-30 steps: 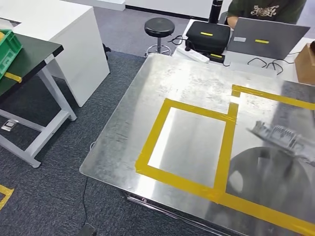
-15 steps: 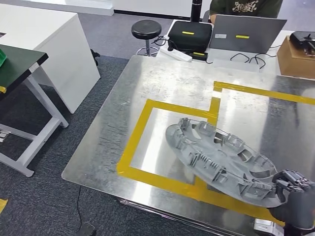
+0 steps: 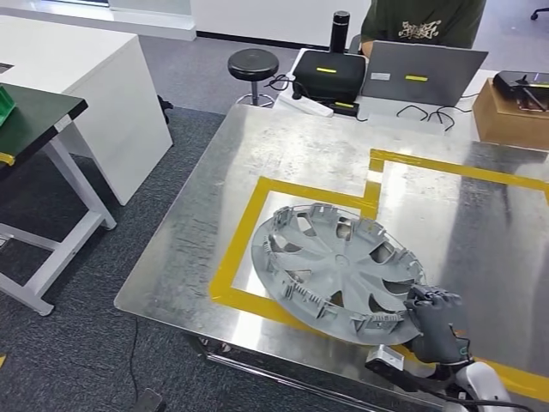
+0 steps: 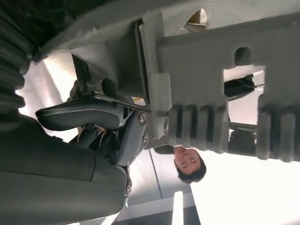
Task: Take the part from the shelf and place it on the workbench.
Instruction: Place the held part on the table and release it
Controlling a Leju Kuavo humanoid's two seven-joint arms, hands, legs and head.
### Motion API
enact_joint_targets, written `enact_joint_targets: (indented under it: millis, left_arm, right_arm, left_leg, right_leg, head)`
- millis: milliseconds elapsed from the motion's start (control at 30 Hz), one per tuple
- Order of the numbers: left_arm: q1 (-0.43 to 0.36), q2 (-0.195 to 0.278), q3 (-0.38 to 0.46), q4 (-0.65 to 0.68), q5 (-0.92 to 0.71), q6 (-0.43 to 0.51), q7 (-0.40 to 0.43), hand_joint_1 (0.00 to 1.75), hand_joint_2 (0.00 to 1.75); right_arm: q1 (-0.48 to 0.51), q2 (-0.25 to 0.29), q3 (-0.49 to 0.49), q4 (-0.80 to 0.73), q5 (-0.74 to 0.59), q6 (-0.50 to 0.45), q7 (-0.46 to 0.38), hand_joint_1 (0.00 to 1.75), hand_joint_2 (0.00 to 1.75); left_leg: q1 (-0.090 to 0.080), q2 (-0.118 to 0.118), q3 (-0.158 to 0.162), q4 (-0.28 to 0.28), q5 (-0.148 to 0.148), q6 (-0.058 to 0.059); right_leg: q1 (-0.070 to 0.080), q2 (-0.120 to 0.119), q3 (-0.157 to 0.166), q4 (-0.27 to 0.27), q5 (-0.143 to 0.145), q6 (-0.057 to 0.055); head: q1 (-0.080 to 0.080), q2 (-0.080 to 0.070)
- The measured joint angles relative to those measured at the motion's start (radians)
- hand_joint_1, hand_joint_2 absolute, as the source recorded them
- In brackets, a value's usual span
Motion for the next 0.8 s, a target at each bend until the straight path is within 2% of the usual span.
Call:
enact_joint_targets:
  millis: [200, 367, 500, 633, 800]
  left_arm:
    - [-0.005, 0.0, 0.009, 0.0, -0.01, -0.001, -0.005, 0.0, 0.0]
    - [-0.01, -0.002, 0.015, -0.001, -0.02, -0.001, -0.007, 0.0, 0.0]
    - [-0.012, -0.002, 0.017, -0.001, -0.02, 0.0, -0.007, 0.0, 0.0]
    - [-0.012, -0.003, 0.02, -0.001, -0.021, 0.0, -0.007, 0.0, 0.0]
    - [-0.011, -0.005, 0.028, -0.001, -0.029, 0.0, -0.006, 0.0, 0.0]
  right_arm:
    - [-0.095, -0.012, 0.082, 0.075, 0.125, 0.002, 0.154, 1.75, 1.75]
    - [-0.149, -0.012, 0.105, 0.145, 0.213, 0.067, 0.259, 1.75, 1.75]
    - [-0.174, -0.012, 0.112, 0.171, 0.237, 0.068, 0.288, 1.75, 1.75]
    - [-0.183, -0.012, 0.112, 0.187, 0.252, 0.067, 0.302, 1.75, 1.75]
    - [-0.199, -0.003, 0.091, 0.216, 0.295, 0.065, 0.359, 1.75, 1.75]
  left_leg:
    - [0.0, -0.001, 0.033, 0.001, -0.011, 0.007]
    - [-0.001, -0.007, 0.053, 0.002, -0.015, 0.009]
    - [-0.002, -0.01, 0.059, 0.003, -0.02, 0.01]
    - [-0.002, -0.011, 0.059, 0.003, -0.027, 0.01]
    - [-0.004, -0.013, 0.06, 0.003, -0.031, 0.012]
  right_leg:
    - [-0.002, 0.0, 0.034, -0.001, -0.01, 0.007]
    - [-0.004, -0.007, 0.06, 0.0, -0.025, 0.011]
    - [-0.006, -0.012, 0.077, 0.001, -0.03, 0.011]
    - [-0.006, -0.012, 0.078, 0.001, -0.036, 0.012]
    - [-0.008, -0.015, 0.073, 0.001, -0.042, 0.015]
  head:
    - [0.0, 0.0]
    - [0.0, 0.0]
    - [0.0, 0.0]
    - [0.0, 0.0]
    - [0.0, 0.0]
